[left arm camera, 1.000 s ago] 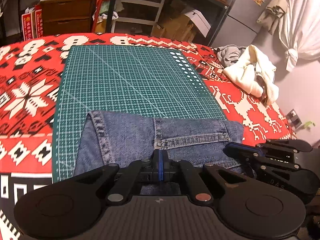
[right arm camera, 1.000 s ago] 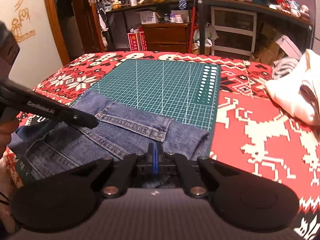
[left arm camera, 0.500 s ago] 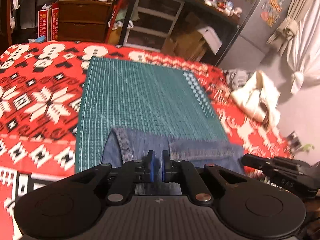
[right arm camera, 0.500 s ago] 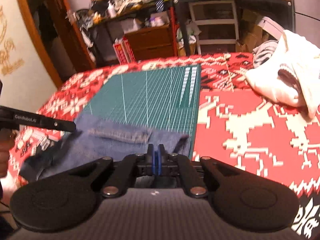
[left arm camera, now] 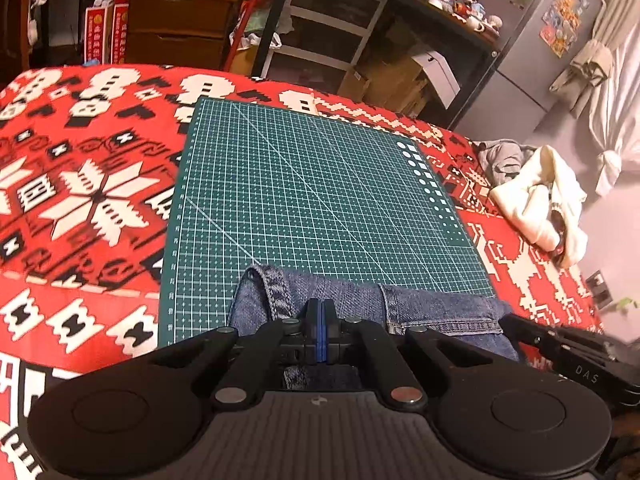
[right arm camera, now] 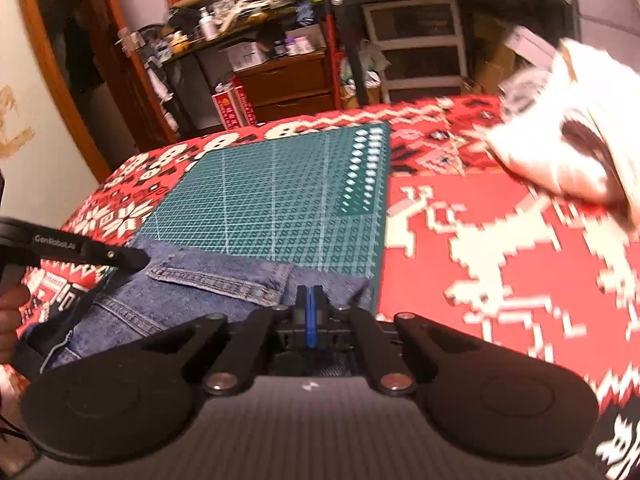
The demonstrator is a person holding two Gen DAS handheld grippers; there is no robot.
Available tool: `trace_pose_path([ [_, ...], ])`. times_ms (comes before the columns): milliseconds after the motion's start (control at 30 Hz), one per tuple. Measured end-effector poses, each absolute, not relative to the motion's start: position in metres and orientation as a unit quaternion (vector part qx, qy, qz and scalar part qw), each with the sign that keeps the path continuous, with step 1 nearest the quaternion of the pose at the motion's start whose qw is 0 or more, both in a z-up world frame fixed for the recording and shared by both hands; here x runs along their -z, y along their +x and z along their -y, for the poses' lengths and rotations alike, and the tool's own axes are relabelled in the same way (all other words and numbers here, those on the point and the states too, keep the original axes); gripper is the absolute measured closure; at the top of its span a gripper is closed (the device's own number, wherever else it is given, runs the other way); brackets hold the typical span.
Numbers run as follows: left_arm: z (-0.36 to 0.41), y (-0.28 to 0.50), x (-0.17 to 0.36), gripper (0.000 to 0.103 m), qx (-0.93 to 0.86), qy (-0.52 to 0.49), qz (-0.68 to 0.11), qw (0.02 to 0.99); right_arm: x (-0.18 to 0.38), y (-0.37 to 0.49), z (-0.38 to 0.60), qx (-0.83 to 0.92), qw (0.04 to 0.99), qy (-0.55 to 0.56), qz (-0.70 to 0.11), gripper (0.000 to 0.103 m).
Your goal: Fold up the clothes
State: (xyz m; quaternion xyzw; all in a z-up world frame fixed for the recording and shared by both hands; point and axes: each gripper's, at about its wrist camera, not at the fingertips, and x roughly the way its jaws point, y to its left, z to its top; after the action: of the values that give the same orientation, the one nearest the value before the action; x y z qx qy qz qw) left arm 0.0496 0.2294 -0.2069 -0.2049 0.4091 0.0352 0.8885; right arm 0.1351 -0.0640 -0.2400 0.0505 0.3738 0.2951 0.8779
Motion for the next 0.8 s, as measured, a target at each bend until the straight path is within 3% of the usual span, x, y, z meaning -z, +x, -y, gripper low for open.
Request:
trace_pose_path([
  [500,-0.206,0.030,0.182,0.100,0.021,-0.219,-0.397,0.891,0.201,0.106,0.043,-0.351,0.868,0.011,-0.351,0.099],
  [800,-0.185,0.041,0.215,0.100,0.029,-0.211,-0.424,0.880,0.230,0.103,0.001,-0.380,0.850,-0.028,-0.363,0.103],
])
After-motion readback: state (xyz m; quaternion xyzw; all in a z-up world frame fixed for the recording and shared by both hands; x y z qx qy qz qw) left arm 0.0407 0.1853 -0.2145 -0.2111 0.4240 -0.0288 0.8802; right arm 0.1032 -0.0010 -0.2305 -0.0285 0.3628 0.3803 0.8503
